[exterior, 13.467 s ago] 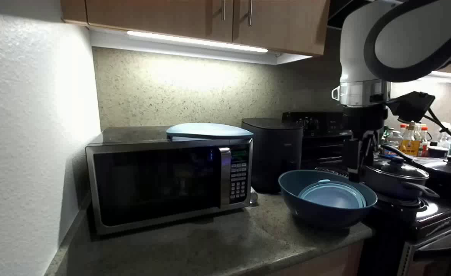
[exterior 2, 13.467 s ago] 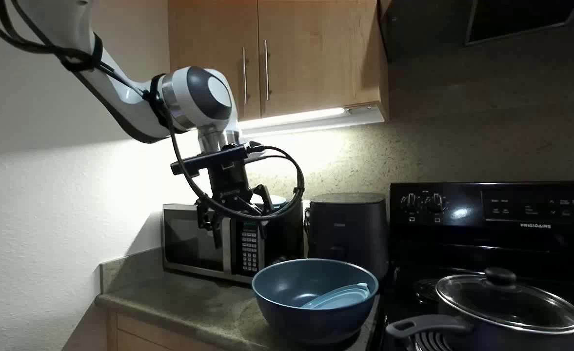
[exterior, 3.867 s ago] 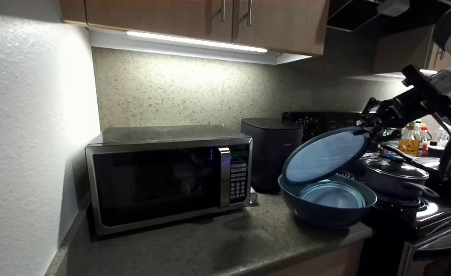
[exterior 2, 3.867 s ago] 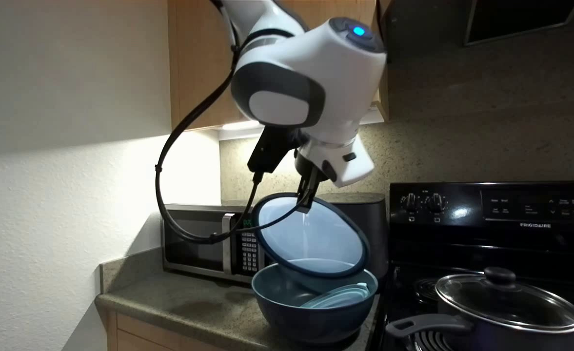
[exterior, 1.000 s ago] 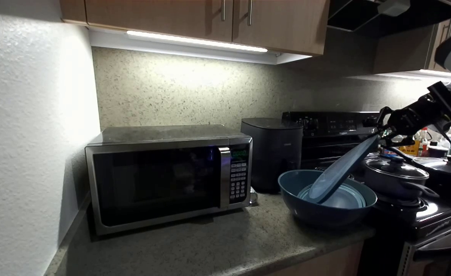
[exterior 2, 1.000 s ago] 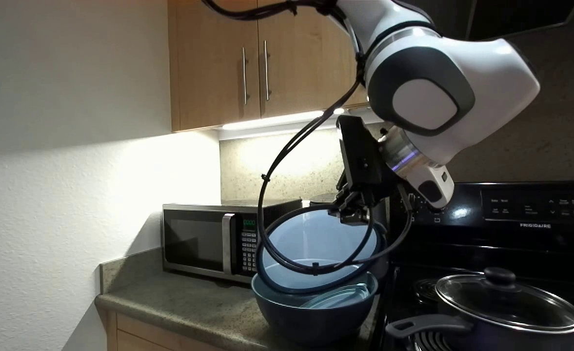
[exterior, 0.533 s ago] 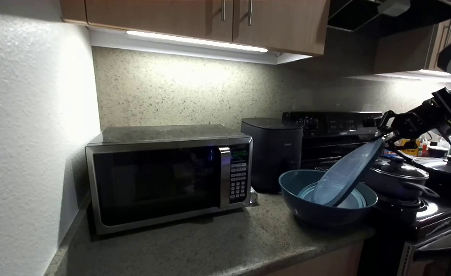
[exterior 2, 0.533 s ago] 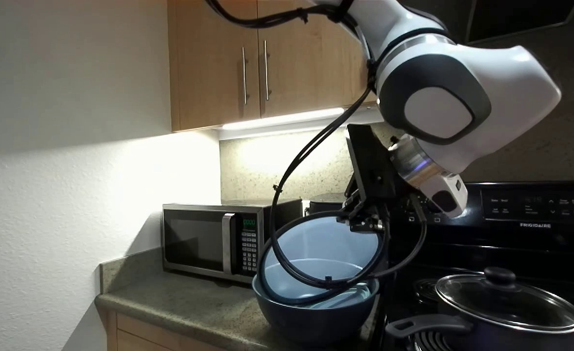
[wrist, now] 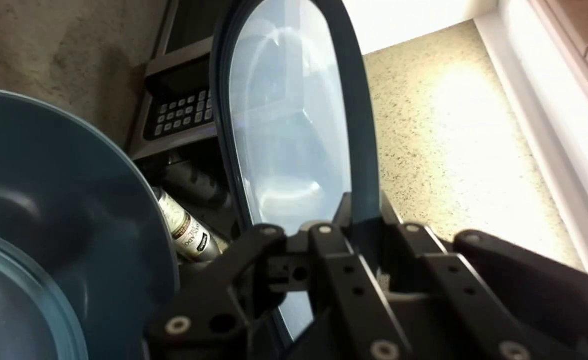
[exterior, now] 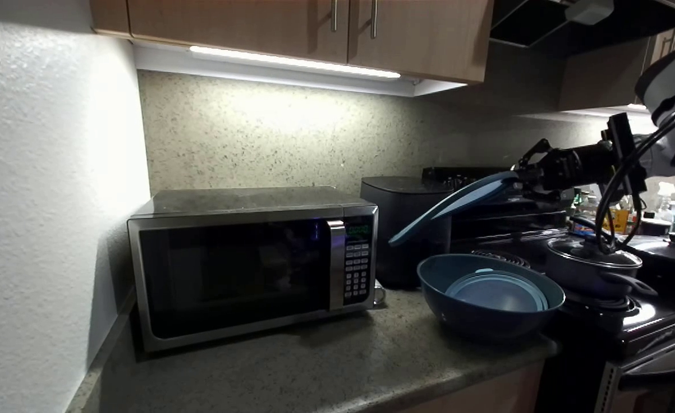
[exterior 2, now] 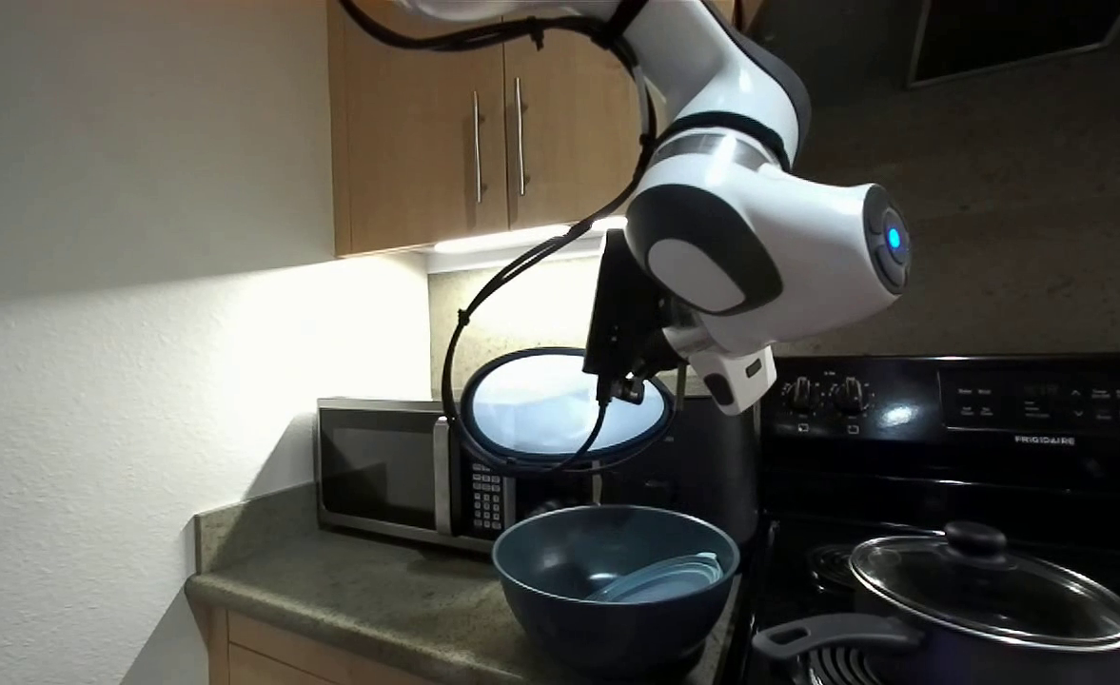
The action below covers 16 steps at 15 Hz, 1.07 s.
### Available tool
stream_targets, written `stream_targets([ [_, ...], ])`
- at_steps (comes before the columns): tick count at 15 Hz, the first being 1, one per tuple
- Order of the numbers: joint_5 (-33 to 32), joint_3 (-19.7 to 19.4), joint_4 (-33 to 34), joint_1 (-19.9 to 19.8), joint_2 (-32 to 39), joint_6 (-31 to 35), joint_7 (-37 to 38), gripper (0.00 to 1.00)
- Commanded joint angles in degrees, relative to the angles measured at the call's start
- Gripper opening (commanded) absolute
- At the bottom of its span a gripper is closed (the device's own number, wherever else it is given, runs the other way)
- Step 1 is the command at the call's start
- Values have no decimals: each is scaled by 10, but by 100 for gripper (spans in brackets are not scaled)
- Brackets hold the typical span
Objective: Pick up the lid from the microwave and put it on the bowl
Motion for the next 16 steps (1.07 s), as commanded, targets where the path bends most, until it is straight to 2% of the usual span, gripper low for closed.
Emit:
stream_targets([
  [1, 9, 4, -6, 0, -3, 10, 0, 11],
  [5, 16, 6, -19, 2, -14, 29, 0, 11],
  [6, 16, 6, -19, 2, -15, 29, 0, 3],
  [12, -1, 7, -21, 3, -15, 50, 19, 3],
  [13, 56, 16, 52, 14, 101, 59, -17, 3],
  [16, 86, 22, 102, 12, 169, 73, -12, 3],
])
